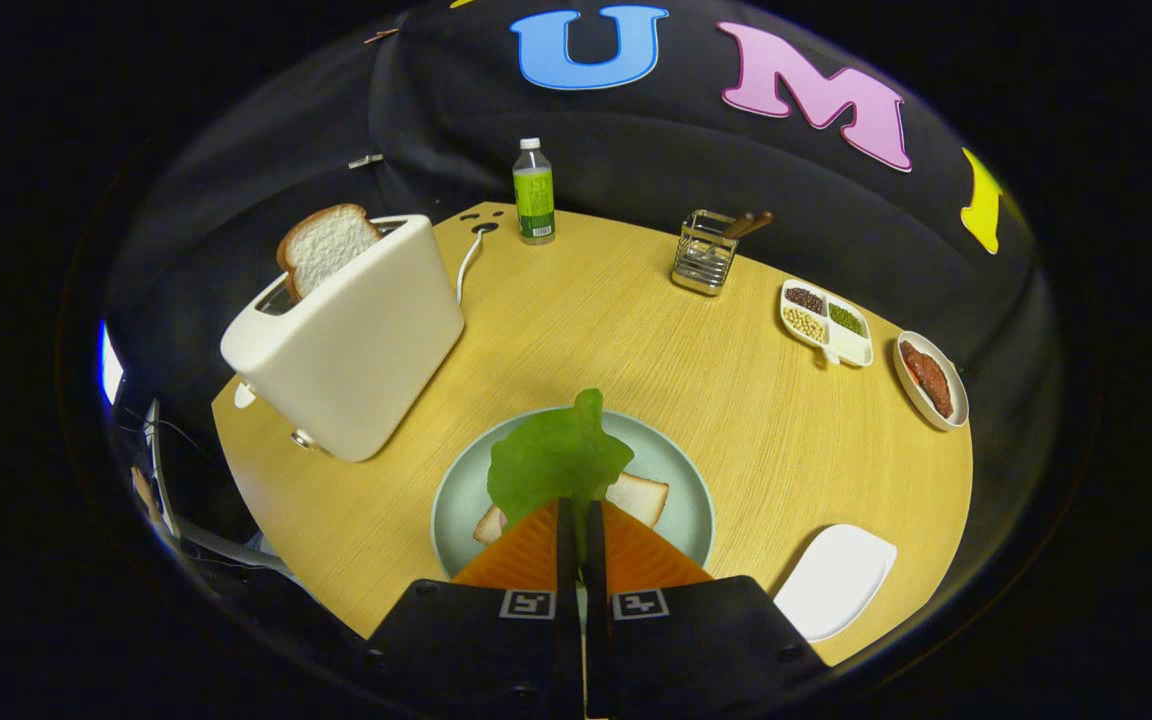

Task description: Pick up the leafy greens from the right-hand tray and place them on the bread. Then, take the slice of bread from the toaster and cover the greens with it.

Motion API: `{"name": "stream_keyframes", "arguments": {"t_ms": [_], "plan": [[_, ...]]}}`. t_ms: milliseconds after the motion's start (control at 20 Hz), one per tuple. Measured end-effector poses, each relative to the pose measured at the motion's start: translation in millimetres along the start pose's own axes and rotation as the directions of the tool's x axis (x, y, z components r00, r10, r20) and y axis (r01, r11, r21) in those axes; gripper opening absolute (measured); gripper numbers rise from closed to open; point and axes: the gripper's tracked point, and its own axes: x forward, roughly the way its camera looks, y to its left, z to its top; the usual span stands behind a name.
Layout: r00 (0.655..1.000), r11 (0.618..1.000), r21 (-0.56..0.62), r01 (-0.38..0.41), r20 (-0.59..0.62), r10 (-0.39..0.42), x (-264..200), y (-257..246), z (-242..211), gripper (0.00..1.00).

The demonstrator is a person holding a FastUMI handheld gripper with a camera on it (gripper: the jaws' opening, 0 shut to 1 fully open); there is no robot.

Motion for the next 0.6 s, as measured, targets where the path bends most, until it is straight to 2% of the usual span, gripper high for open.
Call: {"name": "stream_keyframes", "arguments": {"t_ms": [200, 350, 450, 500, 600], "plan": [[0.999, 1.000, 0.005, 0.012, -0.031, -0.012, 11, 1, -7, 0.09], [0.999, 1.000, 0.016, 0.021, -0.043, -0.020, 15, 2, -7, 0.20], [0.998, 0.999, 0.024, 0.033, -0.049, -0.031, 17, 2, -8, 0.37], [0.998, 0.999, 0.027, 0.035, -0.049, -0.033, 18, 2, -7, 0.53], [0.998, 0.999, 0.027, 0.040, -0.043, -0.039, 18, 3, -6, 0.69]]}}
